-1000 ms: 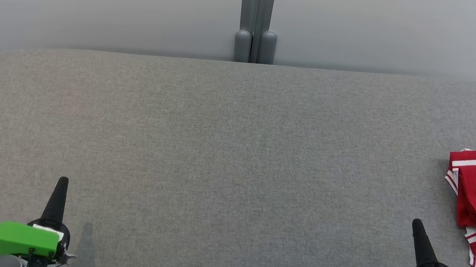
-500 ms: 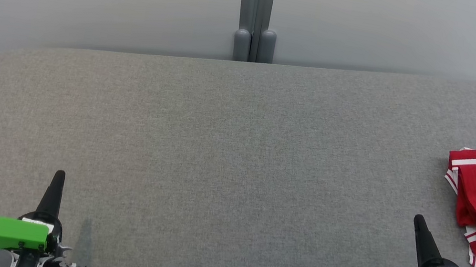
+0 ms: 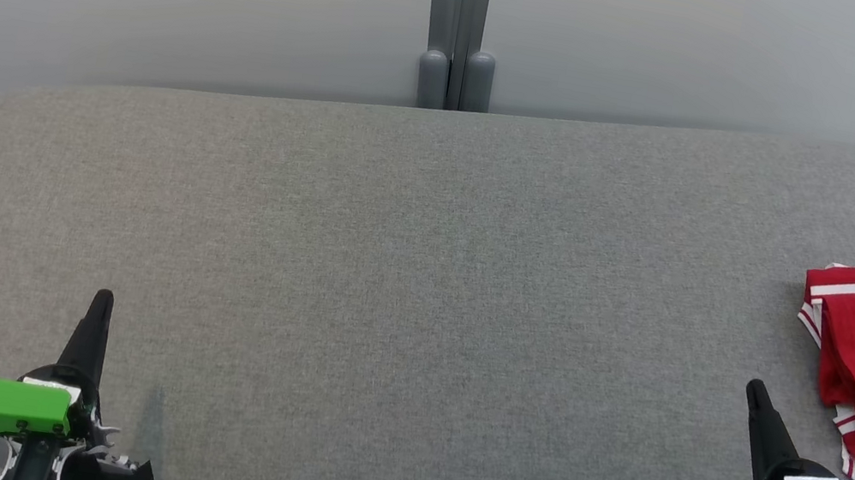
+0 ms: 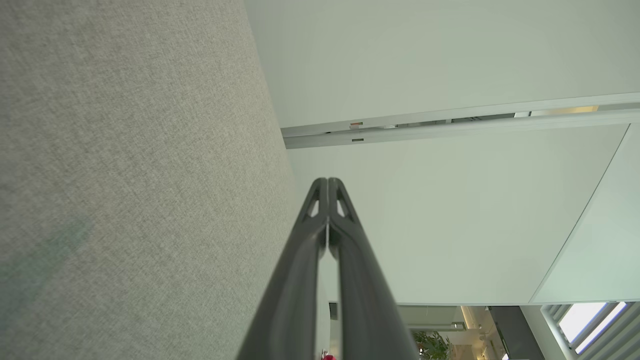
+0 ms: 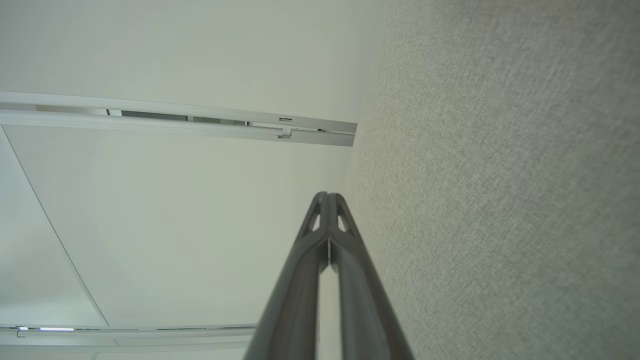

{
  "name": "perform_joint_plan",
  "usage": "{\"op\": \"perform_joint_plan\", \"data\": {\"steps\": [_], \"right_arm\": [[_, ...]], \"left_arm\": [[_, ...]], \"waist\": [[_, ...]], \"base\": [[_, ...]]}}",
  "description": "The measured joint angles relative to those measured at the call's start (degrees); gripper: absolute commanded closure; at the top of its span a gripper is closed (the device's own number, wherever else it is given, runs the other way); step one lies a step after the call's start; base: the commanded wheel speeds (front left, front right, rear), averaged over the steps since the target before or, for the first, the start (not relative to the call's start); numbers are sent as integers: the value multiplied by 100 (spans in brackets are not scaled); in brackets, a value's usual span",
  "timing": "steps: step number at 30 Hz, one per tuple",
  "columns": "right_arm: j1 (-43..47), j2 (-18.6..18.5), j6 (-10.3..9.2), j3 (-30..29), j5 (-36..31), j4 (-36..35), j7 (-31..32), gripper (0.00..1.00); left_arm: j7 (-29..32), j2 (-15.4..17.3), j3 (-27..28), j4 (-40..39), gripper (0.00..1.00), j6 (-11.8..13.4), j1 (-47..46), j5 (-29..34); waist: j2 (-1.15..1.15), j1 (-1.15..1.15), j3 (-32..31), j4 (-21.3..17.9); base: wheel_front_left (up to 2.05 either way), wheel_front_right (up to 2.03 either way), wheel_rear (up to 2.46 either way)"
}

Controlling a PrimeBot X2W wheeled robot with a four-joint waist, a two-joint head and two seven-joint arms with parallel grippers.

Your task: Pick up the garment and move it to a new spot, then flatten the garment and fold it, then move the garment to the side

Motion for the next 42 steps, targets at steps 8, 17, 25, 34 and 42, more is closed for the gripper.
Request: {"op": "perform_joint_plan", "data": {"steps": [8, 17, 25, 34, 42], "right_arm": [[-21, -2, -1, -32, 313, -25, 75, 100], [-34, -4, -1, -58, 608, -42, 156, 100], [-35, -4, -1, -59, 608, -43, 158, 100], [-36, -4, -1, -60, 608, -44, 158, 100], [-36, -4, -2, -60, 608, -44, 158, 100]], "left_arm": [[97, -1, 60, 2, 100, -8, -55, -282], [166, -2, 112, 3, 100, -29, -112, -532], [171, -4, 121, 1, 100, -32, -116, -531], [174, -8, 129, 1, 100, -32, -116, -530], [189, -10, 134, 2, 100, -33, -116, -530]], "waist": [[0, 0, 8, -7], [0, 0, 16, -13], [0, 0, 16, -13], [0, 0, 16, -13], [0, 0, 16, -13]], "base": [[0, 0, 0], [0, 0, 0], [0, 0, 0], [0, 0, 0], [0, 0, 0]]}}
